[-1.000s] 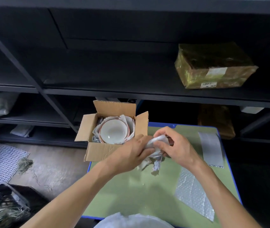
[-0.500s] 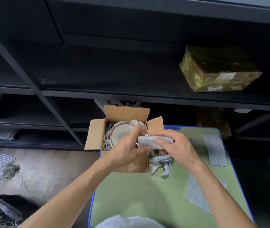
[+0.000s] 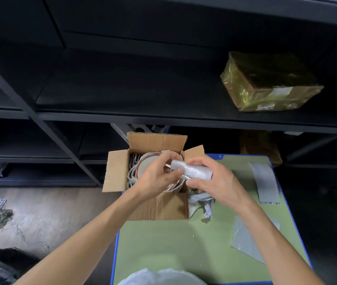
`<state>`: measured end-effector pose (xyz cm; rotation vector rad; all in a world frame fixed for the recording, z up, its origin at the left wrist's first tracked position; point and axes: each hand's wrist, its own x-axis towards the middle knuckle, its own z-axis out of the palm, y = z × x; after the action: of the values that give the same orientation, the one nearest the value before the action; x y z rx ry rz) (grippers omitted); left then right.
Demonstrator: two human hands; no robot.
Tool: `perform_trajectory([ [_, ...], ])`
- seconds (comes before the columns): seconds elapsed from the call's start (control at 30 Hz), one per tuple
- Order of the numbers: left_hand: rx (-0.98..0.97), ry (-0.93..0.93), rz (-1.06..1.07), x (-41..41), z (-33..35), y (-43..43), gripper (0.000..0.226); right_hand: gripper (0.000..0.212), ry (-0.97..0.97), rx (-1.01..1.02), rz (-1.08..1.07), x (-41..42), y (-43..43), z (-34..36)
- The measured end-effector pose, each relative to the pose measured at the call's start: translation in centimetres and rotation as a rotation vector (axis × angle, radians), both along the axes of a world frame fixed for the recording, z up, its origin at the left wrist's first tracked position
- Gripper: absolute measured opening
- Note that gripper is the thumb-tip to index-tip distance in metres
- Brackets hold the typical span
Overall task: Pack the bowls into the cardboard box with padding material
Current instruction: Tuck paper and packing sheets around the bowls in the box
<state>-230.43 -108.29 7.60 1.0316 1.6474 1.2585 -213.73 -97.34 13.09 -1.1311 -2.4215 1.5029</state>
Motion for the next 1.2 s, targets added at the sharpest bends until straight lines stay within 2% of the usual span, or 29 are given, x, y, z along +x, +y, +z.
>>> perform_trajectory([
  [0.13, 0.000, -0.011, 0.028, -0.2, 0.3, 1.2, 0.022, 0.032, 0.032, 0.126, -0.023, -0.5, 1.1, 0.3],
  [0.3, 0.022, -0.005, 0.038, -0.6, 0.8, 2.9, 0.024, 0.015, 0.067, 0.079, -0.010, -1.0, 2.6, 1.3],
  [0.4, 0.043, 0.027, 0.002, -0.8, 0.8, 3.5, 0.027, 0.024, 0.069, 0.126, -0.061, -1.1, 3.1, 1.3],
  [0.43, 0.039, 0.101, -0.007, -0.9, 0.5, 3.5, 0.026, 0.028, 0.040, 0.180, -0.075, -1.0, 3.2, 1.2],
  [0.57, -0.058, 0.611, -0.043, -2.0, -1.2, 3.5, 0.029, 0.038, -0.028, 0.389, -0.086, -1.0, 3.4, 1.3],
  [0.67, -0.073, 0.828, -0.201, -2.0, -2.4, 3.6, 0.035, 0.037, -0.042, 0.530, -0.034, -1.5, 3.2, 0.6],
  [0.83, -0.045, 0.911, -0.211, -1.9, -3.3, 3.8, 0.024, 0.037, 0.006, 0.581, 0.002, -2.0, 2.6, -0.5],
  [0.93, -0.042, 0.946, -0.227, -2.3, -3.8, 3.9, 0.026, 0.035, 0.019, 0.566, -0.024, -2.3, 2.5, -0.6],
  [1.2, 0.027, 1.049, -0.183, -3.6, -3.9, 4.1, 0.020, 0.040, -0.136, 0.501, -0.081, -3.0, 2.6, -0.3],
])
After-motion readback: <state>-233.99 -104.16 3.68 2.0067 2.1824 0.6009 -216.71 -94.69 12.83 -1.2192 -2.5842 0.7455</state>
